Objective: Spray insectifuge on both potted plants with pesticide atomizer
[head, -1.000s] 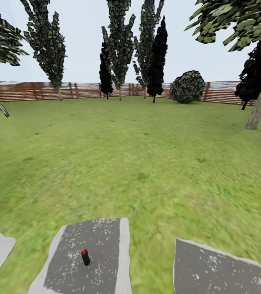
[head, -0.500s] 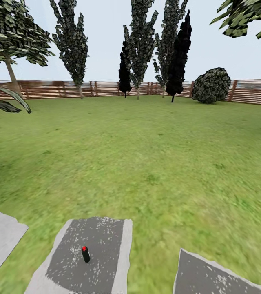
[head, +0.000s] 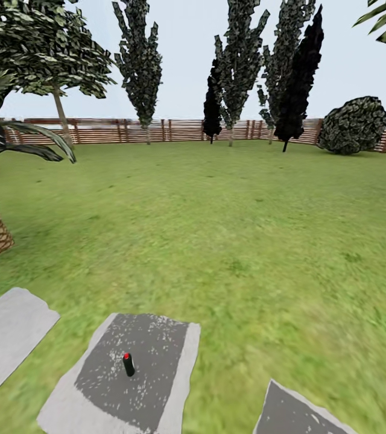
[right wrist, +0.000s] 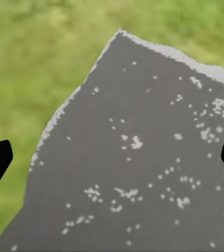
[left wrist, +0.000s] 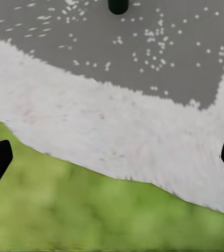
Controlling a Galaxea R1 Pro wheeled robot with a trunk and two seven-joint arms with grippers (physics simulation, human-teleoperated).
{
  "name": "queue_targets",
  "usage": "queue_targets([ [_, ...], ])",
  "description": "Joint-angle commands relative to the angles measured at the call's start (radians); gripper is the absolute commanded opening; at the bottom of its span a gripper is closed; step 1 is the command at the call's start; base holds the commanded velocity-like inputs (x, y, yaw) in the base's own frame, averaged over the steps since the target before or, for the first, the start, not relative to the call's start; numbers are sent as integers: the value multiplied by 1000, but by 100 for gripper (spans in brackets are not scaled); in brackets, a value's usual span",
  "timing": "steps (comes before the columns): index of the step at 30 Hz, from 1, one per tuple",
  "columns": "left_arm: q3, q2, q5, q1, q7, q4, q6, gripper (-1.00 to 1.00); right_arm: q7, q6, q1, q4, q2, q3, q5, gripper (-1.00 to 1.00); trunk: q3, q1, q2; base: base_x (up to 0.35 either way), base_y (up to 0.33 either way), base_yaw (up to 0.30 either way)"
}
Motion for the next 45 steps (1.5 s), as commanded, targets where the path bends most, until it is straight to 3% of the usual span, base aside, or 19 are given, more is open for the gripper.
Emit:
queue_targets([
  [1,1,0,0,-1,1,1,-3,100,0,-3,0,1,0,-2,0,100,-1,0,0,0,-277,278],
  [17,1,0,0,-1,1,1,-4,100,0,-3,0,1,0,-2,0,100,-1,0,0,64,-277,278],
  [45,1,0,2,0,1,1,-4,100,0,-3,0,1,0,-2,0,100,-1,0,0,171,-235,278],
])
